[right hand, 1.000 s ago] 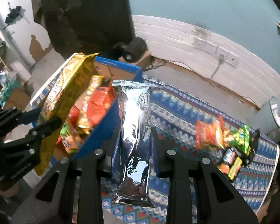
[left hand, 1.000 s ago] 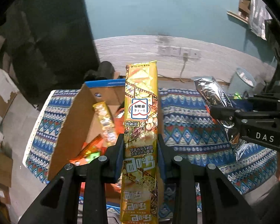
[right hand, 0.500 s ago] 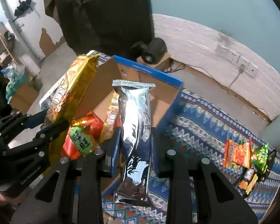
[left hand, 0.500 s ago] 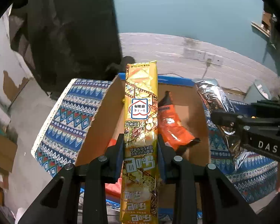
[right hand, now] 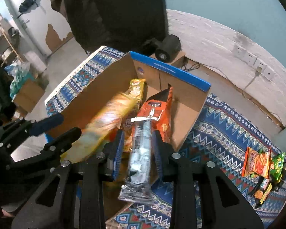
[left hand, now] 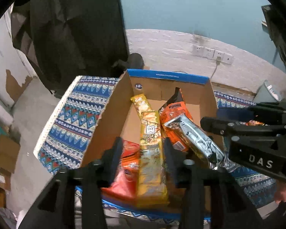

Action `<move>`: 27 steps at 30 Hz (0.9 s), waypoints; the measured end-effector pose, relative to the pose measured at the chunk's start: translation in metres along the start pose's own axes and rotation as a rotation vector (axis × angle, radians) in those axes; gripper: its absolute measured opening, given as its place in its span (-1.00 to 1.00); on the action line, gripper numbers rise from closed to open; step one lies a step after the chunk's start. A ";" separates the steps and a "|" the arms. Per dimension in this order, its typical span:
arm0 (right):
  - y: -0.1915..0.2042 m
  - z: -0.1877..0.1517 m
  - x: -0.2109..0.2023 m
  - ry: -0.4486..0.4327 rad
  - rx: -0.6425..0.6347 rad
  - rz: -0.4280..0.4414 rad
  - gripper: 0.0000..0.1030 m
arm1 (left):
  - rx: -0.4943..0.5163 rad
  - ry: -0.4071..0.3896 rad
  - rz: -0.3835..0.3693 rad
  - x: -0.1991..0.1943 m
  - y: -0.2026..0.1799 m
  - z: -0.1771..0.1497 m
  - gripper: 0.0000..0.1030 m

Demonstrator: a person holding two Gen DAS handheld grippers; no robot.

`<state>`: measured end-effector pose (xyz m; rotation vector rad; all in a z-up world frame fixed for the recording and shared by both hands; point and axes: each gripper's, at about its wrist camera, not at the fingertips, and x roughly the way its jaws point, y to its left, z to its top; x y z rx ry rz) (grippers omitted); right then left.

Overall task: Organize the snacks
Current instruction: 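Carry the yellow box and silver bar over the cardboard box and open both tools, then move both tools back over the remaining snacks on the cloth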

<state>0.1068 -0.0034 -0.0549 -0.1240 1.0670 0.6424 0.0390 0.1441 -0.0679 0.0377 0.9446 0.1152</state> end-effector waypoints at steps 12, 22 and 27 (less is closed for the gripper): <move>-0.027 -0.016 -0.026 -0.029 0.043 -0.051 0.25 | 0.019 -0.028 -0.051 -0.010 -0.011 0.001 0.34; -0.057 -0.039 -0.055 -0.045 0.073 -0.120 0.29 | 0.085 -0.070 -0.075 -0.025 -0.042 0.000 0.52; -0.071 -0.054 -0.068 -0.049 0.090 -0.153 0.35 | 0.106 -0.060 -0.100 -0.028 -0.056 0.001 0.54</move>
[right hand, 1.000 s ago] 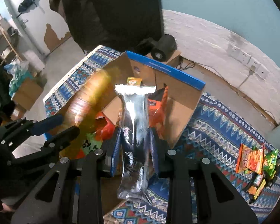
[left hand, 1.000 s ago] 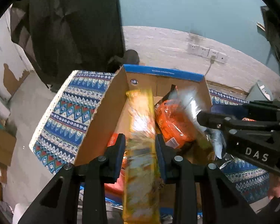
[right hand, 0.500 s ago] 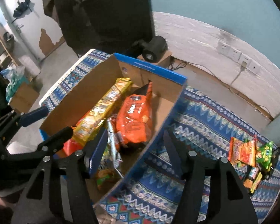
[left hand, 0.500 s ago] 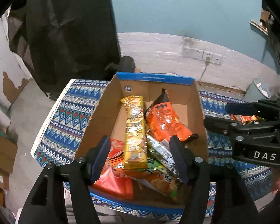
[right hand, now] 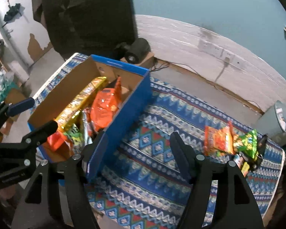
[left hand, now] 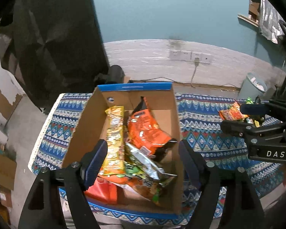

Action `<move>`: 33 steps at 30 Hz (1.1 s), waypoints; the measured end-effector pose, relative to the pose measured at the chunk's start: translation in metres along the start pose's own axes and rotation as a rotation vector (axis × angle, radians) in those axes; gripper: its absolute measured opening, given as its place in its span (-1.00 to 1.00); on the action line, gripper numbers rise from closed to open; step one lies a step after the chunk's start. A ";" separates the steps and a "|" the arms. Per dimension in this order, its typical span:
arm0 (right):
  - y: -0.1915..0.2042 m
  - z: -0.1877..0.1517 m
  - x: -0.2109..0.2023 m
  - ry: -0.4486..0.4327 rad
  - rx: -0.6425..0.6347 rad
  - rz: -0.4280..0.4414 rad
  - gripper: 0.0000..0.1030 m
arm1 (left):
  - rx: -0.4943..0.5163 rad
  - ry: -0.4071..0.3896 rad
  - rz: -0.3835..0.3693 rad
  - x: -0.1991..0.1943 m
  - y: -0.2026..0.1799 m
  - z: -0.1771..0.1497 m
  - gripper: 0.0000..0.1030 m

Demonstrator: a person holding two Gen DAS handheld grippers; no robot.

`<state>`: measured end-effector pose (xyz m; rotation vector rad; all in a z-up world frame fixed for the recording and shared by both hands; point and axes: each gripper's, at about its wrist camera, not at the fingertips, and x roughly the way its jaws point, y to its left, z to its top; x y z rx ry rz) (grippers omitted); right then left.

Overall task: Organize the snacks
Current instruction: 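Move both tools back over the remaining snacks on the cloth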

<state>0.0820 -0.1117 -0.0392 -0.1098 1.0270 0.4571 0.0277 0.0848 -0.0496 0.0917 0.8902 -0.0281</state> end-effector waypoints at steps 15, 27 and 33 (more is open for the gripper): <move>-0.073 -0.048 -0.040 -0.005 0.091 -0.083 0.39 | 0.116 0.009 -0.075 -0.003 -0.074 0.005 0.57; -0.131 -0.083 -0.069 -0.011 0.187 -0.149 0.40 | 0.216 0.031 -0.123 0.002 -0.133 0.004 0.58; -0.159 -0.098 -0.077 -0.001 0.235 -0.178 0.42 | 0.212 0.079 -0.166 0.009 -0.154 0.009 0.58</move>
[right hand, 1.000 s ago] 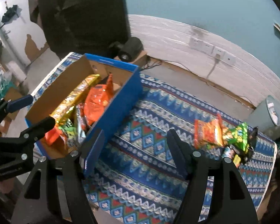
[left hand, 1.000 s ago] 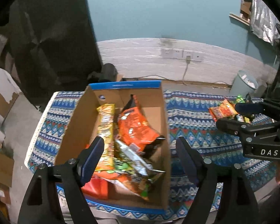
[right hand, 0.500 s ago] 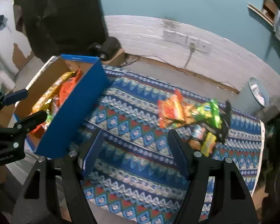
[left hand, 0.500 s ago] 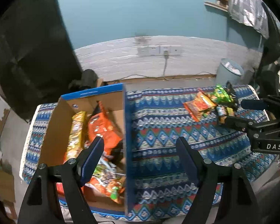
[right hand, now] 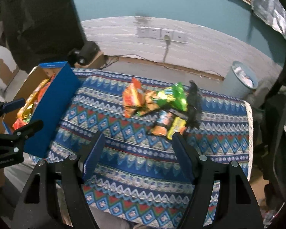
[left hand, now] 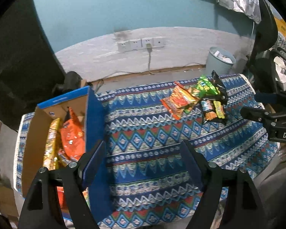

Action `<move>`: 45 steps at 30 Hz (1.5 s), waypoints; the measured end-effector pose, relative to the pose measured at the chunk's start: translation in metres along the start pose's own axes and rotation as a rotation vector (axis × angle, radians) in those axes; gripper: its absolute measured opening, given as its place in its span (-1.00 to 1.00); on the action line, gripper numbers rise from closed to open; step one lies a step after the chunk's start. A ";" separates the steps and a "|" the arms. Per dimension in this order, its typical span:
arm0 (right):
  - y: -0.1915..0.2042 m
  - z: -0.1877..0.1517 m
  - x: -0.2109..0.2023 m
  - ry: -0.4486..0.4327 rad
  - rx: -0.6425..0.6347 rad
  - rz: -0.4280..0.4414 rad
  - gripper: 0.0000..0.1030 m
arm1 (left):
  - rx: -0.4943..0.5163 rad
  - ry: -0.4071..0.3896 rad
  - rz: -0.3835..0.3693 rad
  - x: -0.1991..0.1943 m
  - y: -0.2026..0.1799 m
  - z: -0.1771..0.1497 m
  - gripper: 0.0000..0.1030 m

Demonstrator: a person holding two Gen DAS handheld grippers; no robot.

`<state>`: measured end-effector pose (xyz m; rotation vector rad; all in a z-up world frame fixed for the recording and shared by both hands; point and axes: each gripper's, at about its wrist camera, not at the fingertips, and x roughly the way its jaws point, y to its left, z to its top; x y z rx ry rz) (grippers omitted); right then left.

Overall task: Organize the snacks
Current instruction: 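Move both tools back over the remaining snacks on the cloth, then grasp the orange cracker bag with the left tool while the right tool grasps the black bag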

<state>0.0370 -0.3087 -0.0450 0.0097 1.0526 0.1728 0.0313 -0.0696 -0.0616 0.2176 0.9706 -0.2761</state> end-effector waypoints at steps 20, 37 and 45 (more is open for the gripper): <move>-0.088 0.052 0.018 0.082 -0.004 -0.091 0.42 | 0.071 0.079 -0.049 0.048 -0.043 0.082 0.58; -0.119 0.071 0.111 0.188 0.089 -0.055 0.42 | -0.038 0.219 -0.081 0.150 -0.052 0.115 0.58; -0.122 0.075 0.143 0.227 0.088 -0.039 0.42 | -0.095 0.263 -0.102 0.182 -0.061 0.119 0.58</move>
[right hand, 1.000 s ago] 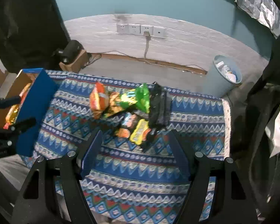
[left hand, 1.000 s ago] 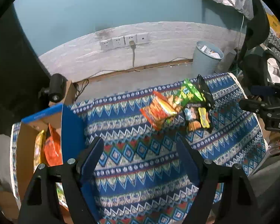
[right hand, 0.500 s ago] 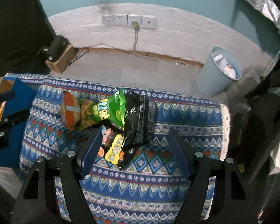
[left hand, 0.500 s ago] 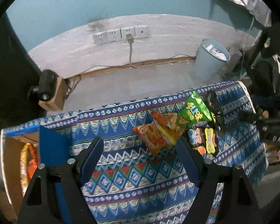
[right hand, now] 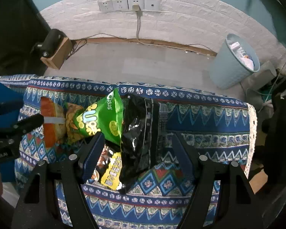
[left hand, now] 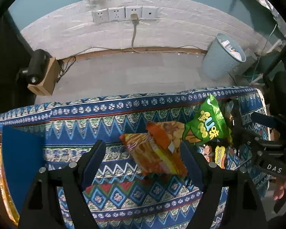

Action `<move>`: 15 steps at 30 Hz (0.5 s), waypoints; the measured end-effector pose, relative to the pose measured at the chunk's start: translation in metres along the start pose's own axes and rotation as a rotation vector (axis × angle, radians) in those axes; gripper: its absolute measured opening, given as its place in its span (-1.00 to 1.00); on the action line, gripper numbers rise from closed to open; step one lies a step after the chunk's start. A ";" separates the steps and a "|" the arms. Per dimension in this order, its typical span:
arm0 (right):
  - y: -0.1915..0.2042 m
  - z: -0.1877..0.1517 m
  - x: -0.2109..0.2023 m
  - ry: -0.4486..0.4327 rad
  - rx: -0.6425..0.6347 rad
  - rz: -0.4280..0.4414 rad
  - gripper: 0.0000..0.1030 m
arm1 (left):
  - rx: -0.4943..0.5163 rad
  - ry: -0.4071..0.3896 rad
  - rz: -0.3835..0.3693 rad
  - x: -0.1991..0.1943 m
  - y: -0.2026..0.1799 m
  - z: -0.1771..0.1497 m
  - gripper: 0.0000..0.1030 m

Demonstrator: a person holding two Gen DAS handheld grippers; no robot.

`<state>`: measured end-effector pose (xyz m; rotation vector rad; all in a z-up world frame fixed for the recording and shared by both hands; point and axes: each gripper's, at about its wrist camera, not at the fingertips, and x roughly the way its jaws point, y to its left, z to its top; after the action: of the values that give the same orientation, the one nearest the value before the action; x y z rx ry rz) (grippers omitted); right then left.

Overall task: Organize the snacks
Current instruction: 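Grasp the orange cracker bag with the left tool while the right tool grasps the black bag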

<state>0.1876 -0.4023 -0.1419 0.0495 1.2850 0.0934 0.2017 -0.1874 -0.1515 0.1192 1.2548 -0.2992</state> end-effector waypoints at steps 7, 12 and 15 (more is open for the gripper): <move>-0.004 0.002 0.019 0.039 0.006 -0.011 0.42 | -0.008 0.064 -0.011 0.024 -0.002 -0.004 0.58; -0.009 0.000 0.032 0.072 0.010 -0.022 0.42 | -0.017 0.079 -0.046 0.034 0.003 -0.009 0.59; -0.012 -0.002 0.035 0.079 0.030 0.002 0.42 | -0.063 0.091 -0.078 0.038 0.011 -0.014 0.59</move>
<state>0.1957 -0.4111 -0.1775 0.0736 1.3652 0.0789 0.2024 -0.1791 -0.1922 0.0305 1.3598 -0.3240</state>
